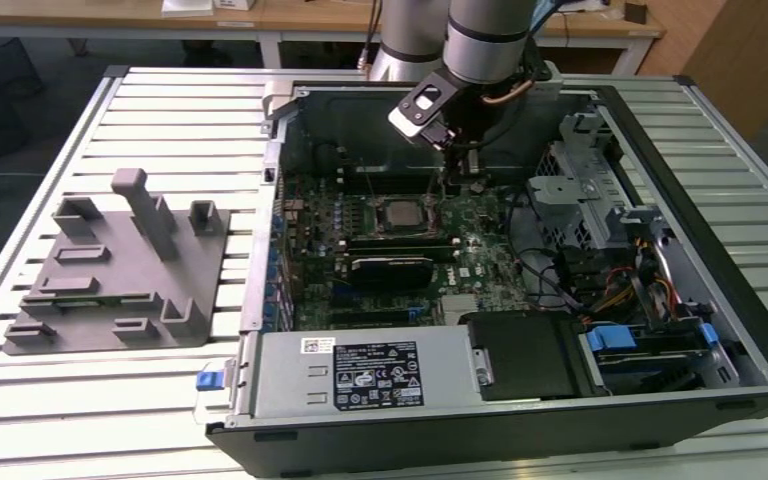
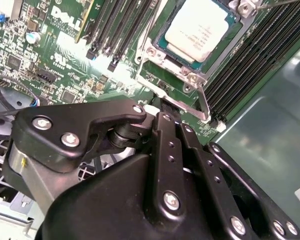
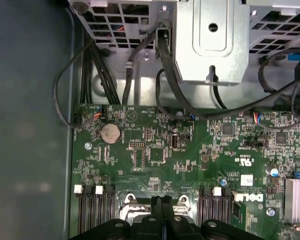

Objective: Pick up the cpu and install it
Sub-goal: 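Close the cpu cover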

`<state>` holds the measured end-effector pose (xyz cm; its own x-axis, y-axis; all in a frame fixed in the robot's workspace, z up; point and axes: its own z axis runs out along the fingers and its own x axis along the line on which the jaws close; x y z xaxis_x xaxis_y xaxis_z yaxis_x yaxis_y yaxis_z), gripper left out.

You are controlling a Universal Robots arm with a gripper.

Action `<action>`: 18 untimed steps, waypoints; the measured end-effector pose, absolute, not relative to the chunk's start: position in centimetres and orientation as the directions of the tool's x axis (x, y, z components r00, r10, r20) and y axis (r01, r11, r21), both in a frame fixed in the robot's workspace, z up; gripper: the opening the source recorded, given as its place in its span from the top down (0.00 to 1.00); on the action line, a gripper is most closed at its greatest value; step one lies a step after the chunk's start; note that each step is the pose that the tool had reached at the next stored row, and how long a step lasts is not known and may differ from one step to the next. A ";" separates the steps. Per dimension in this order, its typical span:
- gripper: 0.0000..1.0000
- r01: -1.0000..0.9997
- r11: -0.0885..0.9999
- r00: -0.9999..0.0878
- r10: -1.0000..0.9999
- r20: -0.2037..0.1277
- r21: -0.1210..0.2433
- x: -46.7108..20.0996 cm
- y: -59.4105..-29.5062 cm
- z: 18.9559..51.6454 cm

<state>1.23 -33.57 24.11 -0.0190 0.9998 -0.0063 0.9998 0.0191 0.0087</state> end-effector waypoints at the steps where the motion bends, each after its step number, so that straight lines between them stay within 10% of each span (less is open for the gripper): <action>1: 0.89 1.000 0.019 -0.019 1.000 -0.006 0.009 1.1 -33.6 24.1; 18: 0.89 1.000 0.019 -0.019 1.000 -0.006 0.009 -0.6 -33.6 24.1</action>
